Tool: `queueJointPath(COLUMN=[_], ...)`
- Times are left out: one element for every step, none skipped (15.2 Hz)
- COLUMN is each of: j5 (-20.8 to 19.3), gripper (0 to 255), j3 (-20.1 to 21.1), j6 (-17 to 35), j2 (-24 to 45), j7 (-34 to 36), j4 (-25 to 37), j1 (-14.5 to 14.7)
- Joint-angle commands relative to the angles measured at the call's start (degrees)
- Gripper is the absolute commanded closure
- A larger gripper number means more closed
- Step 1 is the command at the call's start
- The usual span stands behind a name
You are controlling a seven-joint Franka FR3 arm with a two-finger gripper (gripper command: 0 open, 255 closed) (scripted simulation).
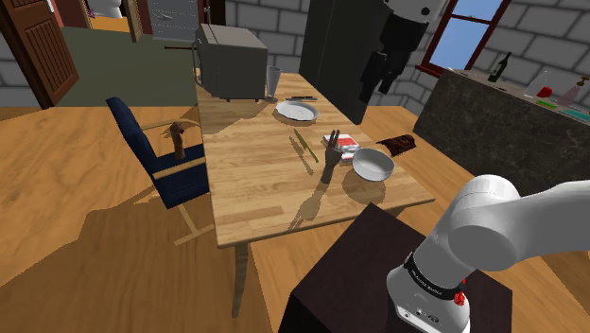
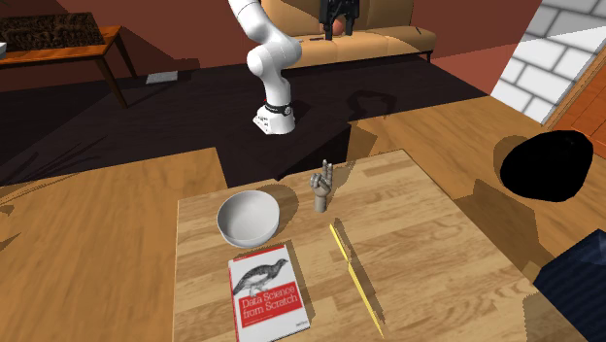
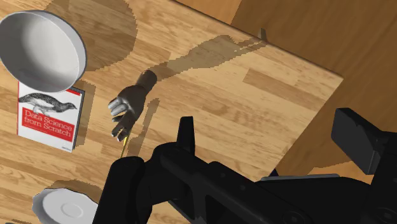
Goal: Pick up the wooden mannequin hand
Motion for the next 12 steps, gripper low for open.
queueJointPath(j5=[0.00, -0.68, -1.37, -2.07, -2.78, -3.48, -4.20, -4.92, -5.63, -6.33, -7.02, -7.69], gripper=[0, 0, 0, 0, 0, 0, 0, 0, 0, 0, 0, 0], j3=[0.00, -0.88, -1.79, -2.72, -3.66, -4.63, -5.62, -6.62, -7.65, -8.69, -9.74, -10.81], j6=[0.00, 1.78, 3.59, 5.43, 7.29, 9.19, 11.12, 13.09, 15.09, 17.12, 19.19, 21.29], j2=[0.00, -0.21, -0.32, -0.34, -0.25, -0.06, 0.23, 0.64, 1.16, 1.81, 2.57, 3.45], j7=[0.00, -1.26, -2.50, -3.74, -4.97, -6.19, -7.41, -8.63, -9.84, -11.06, -12.28, -13.50], j4=[0.00, -1.71, -3.34, -4.90, -6.37, -7.77, -9.08, -10.31, -11.45, -12.50, -13.46, -14.33], j1=[0.00, -0.08, -0.16, -0.28, -0.40, -0.54, -0.68, -0.85, -1.01, -1.20, -1.38, -1.55])
